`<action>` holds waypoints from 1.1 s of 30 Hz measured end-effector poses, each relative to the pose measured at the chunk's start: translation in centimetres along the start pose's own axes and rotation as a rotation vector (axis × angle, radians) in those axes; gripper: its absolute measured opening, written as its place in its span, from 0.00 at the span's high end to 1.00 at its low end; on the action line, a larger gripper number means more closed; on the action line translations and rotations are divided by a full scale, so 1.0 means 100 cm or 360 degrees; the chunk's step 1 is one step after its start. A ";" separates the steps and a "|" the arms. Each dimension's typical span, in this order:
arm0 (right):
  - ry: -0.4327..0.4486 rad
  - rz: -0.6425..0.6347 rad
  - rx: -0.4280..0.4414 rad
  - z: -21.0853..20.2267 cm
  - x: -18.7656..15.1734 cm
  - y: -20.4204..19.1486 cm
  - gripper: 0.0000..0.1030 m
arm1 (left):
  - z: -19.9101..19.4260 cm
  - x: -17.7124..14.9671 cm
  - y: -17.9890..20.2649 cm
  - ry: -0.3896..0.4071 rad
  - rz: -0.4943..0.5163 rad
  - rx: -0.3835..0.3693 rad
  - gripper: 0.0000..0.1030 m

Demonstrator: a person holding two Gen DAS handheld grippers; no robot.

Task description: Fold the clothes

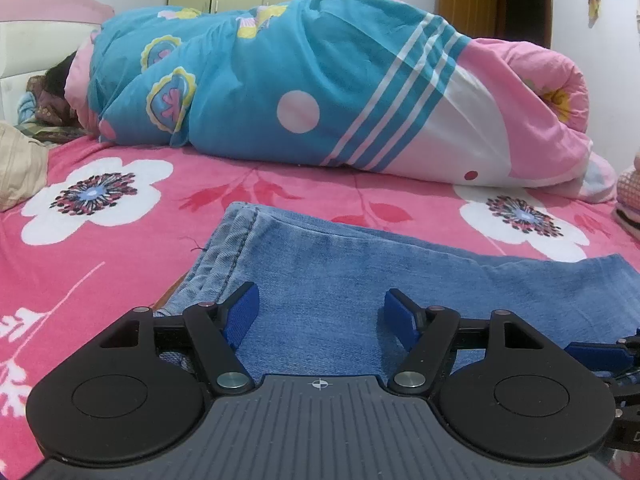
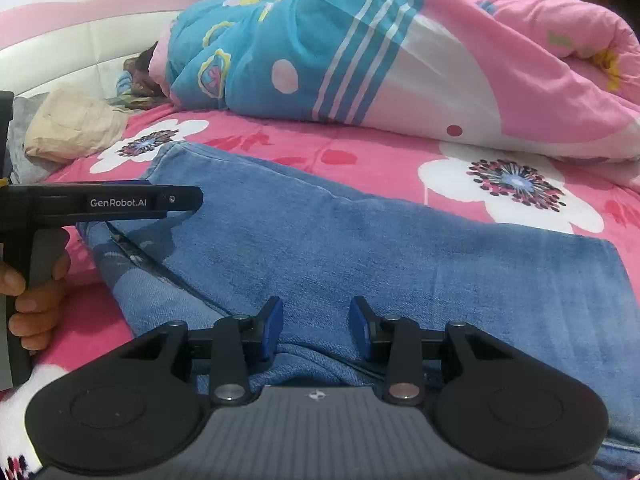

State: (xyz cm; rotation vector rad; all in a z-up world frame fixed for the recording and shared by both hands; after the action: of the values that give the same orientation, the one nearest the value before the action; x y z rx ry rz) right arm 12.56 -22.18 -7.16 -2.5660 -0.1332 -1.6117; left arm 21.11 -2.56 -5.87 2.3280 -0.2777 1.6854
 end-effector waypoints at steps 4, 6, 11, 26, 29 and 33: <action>0.0006 -0.0001 -0.0004 0.000 -0.001 0.000 0.61 | 0.000 0.001 -0.002 -0.0014 -0.0032 -0.0013 0.31; 0.0007 -0.0001 -0.0005 0.000 -0.001 -0.001 0.61 | 0.001 0.000 -0.002 -0.0020 -0.0028 -0.0011 0.30; -0.0011 -0.0002 -0.0008 0.000 0.001 -0.001 0.61 | 0.001 -0.001 0.001 -0.0037 -0.0006 -0.0006 0.28; -0.0026 -0.0059 -0.0088 0.018 0.008 0.001 0.57 | 0.002 0.000 0.000 -0.0070 -0.0013 -0.0008 0.27; -0.0044 -0.0053 -0.0088 0.017 0.010 0.001 0.57 | 0.003 0.000 0.001 -0.0071 -0.0004 -0.0005 0.26; -0.0012 -0.0048 -0.0086 0.016 0.008 0.002 0.57 | 0.003 0.000 0.002 -0.0070 0.0007 -0.0003 0.26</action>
State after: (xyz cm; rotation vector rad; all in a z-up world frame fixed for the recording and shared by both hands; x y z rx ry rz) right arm 14.34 -22.11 -7.10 -2.6226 -0.1317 -1.6385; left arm 21.30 -2.83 -5.96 2.3673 -0.2932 1.6368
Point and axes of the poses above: each gripper's, at about its wrist camera, not at the fingertips, and z roughly the way its jaws point, y to its right, x to its top, the point moved 5 cm from there along z, roughly the way its jaws point, and after that the axes turned 12 degrees about y, right-handed, at the moved point
